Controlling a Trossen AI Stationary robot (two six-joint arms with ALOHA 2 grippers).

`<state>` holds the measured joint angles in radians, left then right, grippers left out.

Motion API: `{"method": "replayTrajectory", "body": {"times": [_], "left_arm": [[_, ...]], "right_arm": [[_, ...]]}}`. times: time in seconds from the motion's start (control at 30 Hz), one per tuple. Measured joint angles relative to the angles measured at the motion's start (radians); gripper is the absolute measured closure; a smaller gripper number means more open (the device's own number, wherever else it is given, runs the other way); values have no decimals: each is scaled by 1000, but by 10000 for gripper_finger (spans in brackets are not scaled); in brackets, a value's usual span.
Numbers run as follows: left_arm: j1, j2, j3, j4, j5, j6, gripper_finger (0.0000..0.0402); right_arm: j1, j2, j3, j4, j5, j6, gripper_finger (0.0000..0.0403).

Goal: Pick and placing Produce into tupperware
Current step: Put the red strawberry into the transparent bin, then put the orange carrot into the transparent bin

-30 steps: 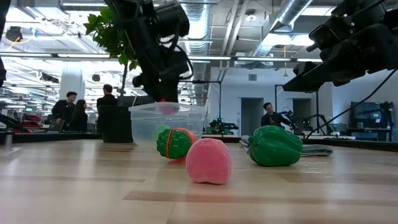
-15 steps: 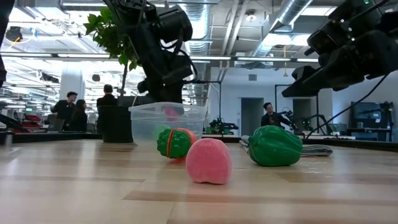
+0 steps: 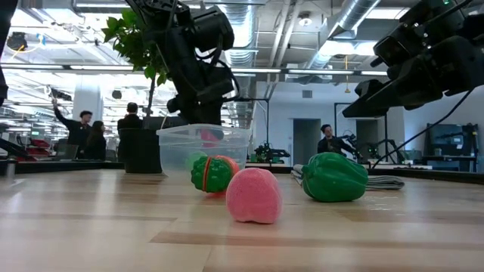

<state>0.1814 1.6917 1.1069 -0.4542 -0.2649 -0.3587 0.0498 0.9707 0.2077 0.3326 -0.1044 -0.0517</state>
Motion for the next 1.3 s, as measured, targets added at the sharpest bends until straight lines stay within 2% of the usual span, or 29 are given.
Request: {"method": "replayTrajectory", "body": {"times": [0.2, 0.47, 0.6, 1.0, 1.3], "left_arm": [[0, 0, 0, -4, 19, 0, 198], [0, 0, 0, -8, 20, 0, 120], [0, 0, 3, -31, 21, 0, 100], [-36, -1, 97, -145, 17, -5, 94], [-137, -2, 171, -332, 16, -161, 94]], "right_arm": [[0, 0, 0, 0, 0, 0, 85], [0, 0, 0, 0, 0, 0, 85], [0, 0, 0, 0, 0, 0, 85], [0, 0, 0, -2, 0, -1, 85], [0, 0, 0, -3, 0, -1, 85]]}}
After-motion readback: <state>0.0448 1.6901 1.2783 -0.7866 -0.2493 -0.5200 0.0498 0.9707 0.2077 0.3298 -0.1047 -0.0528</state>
